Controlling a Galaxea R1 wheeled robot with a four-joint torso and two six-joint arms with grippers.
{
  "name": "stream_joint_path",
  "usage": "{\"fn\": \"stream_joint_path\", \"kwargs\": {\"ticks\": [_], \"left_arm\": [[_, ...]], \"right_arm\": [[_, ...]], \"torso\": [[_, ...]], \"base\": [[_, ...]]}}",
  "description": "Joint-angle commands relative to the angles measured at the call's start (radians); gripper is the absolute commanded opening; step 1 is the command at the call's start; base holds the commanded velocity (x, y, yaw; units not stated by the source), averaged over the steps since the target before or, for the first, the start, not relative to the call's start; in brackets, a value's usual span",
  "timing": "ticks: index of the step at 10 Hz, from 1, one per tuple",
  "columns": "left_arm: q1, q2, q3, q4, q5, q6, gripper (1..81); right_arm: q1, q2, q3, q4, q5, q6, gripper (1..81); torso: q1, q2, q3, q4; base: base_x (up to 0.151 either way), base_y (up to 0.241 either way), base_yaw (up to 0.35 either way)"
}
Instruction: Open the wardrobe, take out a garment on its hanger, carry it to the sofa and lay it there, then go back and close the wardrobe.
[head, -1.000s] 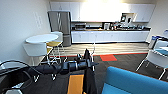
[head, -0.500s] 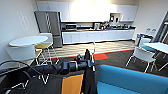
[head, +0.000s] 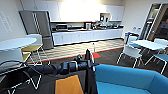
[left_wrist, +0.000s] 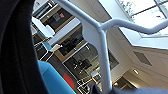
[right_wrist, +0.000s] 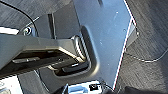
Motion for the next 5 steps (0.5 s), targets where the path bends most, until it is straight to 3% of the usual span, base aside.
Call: {"fn": "stream_joint_path", "kwargs": {"ticks": [1, 5], "left_arm": [[-0.183, -0.008, 0.037, 0.032, -0.029, 0.018, 1.0], [-0.183, -0.008, 0.039, 0.033, -0.023, 0.018, 1.0]], "right_arm": [[0.018, -0.002, -0.002, -0.005, -0.041, -0.004, 81.1], [0.018, 0.0, -0.002, -0.005, -0.041, -0.004, 81.1]], "torso": [[0.0, 0.0, 0.0, 0.0], [0.0, 0.0, 0.0, 0.0]], "base": [[0.0, 0.0, -0.259], [0.0, 0.0, -0.259]]}}
